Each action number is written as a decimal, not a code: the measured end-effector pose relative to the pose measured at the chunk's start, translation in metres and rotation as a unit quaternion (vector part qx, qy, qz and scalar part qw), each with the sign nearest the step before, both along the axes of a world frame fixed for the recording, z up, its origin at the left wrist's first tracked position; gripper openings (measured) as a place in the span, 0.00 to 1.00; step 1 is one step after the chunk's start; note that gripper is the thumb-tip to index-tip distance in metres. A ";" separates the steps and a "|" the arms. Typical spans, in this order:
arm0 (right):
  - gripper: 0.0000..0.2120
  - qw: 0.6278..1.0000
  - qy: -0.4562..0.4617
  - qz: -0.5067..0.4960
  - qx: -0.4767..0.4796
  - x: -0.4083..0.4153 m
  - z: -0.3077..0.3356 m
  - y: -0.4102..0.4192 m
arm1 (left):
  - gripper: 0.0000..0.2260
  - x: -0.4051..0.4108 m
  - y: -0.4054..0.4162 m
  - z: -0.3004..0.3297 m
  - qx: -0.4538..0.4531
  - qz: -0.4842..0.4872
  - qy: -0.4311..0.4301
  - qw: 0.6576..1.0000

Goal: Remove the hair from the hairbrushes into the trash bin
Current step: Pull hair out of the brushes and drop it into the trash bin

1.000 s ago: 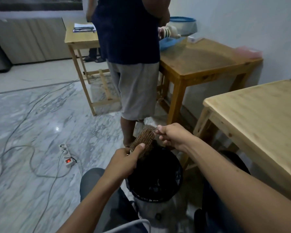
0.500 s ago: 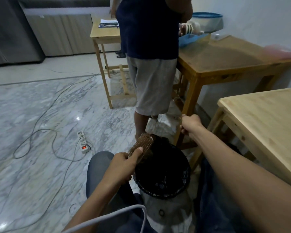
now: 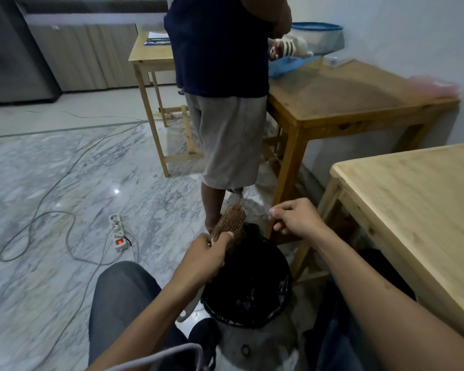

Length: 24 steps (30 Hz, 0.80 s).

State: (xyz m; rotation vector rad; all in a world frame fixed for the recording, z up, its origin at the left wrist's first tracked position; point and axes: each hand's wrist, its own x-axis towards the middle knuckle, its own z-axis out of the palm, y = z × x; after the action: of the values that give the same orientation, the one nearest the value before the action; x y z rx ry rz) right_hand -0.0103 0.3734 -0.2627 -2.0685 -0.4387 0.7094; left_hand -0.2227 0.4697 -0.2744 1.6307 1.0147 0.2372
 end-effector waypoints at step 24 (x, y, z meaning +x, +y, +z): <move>0.15 0.995 0.055 0.081 0.018 -0.015 0.000 0.018 | 0.14 0.008 0.004 -0.022 -0.086 0.083 -0.049 0.992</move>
State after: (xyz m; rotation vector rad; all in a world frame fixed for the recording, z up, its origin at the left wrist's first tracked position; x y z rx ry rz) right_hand -0.0257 0.3914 -0.2625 -1.9650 -0.5567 0.9010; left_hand -0.2146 0.4739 -0.2967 1.3682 1.0651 0.3294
